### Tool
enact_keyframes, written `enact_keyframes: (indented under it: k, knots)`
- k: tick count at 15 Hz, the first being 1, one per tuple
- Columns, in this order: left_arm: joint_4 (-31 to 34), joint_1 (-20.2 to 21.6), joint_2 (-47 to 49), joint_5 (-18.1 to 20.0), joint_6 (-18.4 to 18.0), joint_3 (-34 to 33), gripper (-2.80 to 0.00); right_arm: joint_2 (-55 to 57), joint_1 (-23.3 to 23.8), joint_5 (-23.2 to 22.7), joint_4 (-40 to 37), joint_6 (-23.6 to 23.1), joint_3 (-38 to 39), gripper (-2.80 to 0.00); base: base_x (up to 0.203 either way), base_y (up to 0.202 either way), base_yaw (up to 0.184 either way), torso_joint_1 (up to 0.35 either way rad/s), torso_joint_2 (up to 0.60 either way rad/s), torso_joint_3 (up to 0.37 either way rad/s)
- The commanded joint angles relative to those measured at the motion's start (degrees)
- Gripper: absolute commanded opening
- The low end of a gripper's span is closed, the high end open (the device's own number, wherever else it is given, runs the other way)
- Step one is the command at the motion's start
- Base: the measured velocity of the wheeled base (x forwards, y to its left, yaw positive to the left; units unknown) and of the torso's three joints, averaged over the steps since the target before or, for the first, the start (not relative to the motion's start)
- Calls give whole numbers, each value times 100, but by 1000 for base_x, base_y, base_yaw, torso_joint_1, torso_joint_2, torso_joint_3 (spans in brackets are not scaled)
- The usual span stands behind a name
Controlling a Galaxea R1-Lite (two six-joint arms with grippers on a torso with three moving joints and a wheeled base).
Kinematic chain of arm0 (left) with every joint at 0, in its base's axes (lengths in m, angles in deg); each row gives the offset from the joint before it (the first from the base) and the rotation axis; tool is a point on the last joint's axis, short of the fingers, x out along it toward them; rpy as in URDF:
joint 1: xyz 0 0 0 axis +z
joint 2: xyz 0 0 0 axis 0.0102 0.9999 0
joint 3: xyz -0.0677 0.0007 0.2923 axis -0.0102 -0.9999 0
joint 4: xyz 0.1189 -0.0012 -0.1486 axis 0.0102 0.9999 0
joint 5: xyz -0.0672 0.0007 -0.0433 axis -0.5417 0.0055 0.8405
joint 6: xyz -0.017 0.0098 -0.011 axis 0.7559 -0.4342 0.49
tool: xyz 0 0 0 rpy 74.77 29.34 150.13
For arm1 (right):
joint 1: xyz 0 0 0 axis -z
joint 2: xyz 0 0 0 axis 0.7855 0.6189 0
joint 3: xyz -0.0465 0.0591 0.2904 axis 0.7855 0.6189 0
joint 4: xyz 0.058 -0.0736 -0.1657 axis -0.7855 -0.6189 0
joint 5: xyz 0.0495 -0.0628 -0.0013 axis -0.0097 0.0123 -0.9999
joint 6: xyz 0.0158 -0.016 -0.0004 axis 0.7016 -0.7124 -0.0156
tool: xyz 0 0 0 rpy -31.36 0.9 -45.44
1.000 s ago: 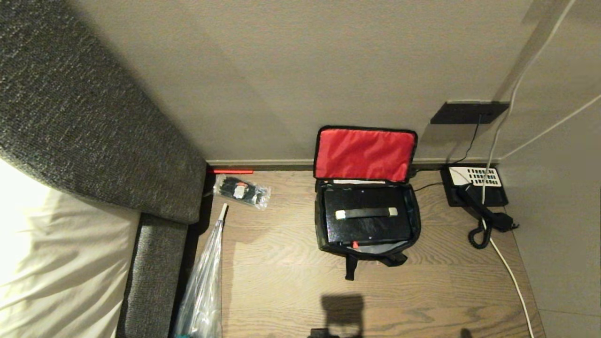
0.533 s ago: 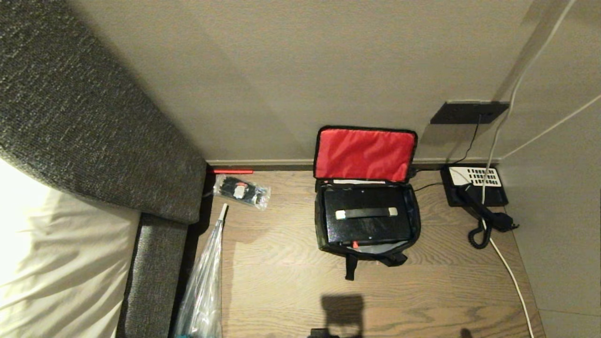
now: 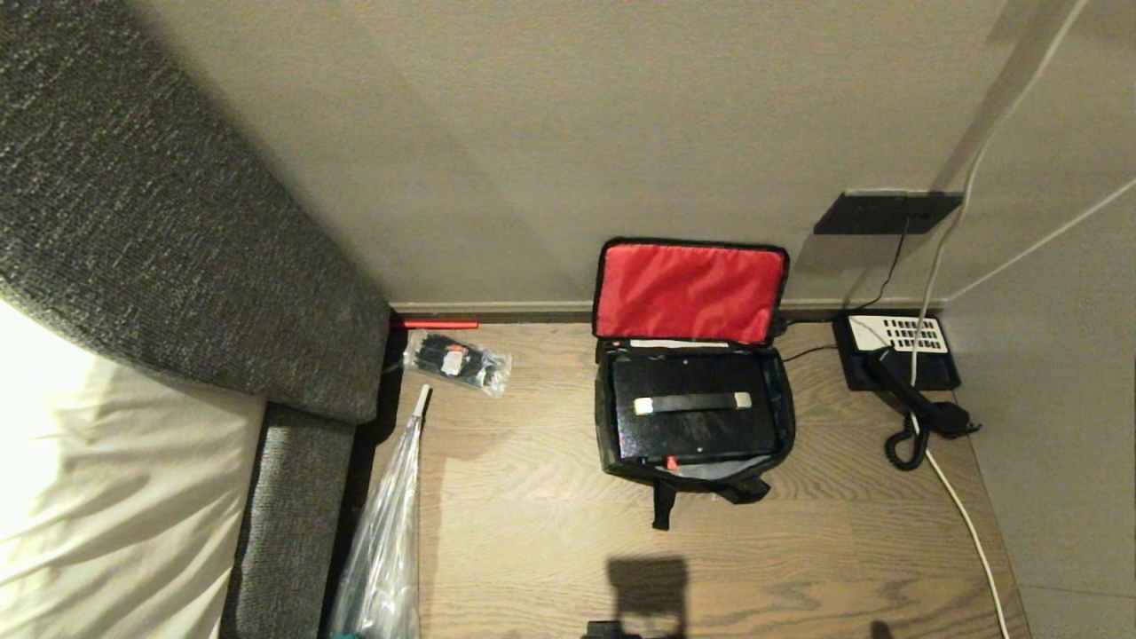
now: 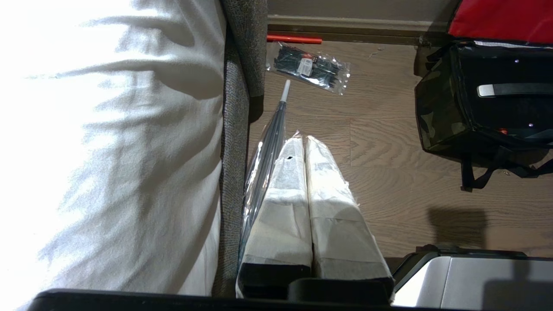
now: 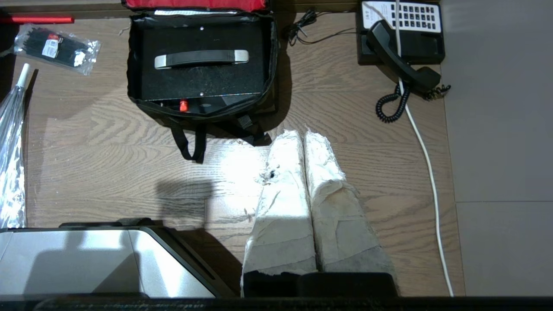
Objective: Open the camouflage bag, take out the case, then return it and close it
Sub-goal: Grip the handle
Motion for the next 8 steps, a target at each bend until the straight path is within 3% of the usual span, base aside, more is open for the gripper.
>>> enact_keyframes:
  k: [1,8]
  knots:
    - [0,0,0,-1,-6,0,-280,9,-6,2,-3,-1,-1,-280,0,0,0,0,0,0]
    - [0,0,0,-1,1,0,-280,9,-6,2,-3,-1,-1,-280,0,0,0,0,0,0]
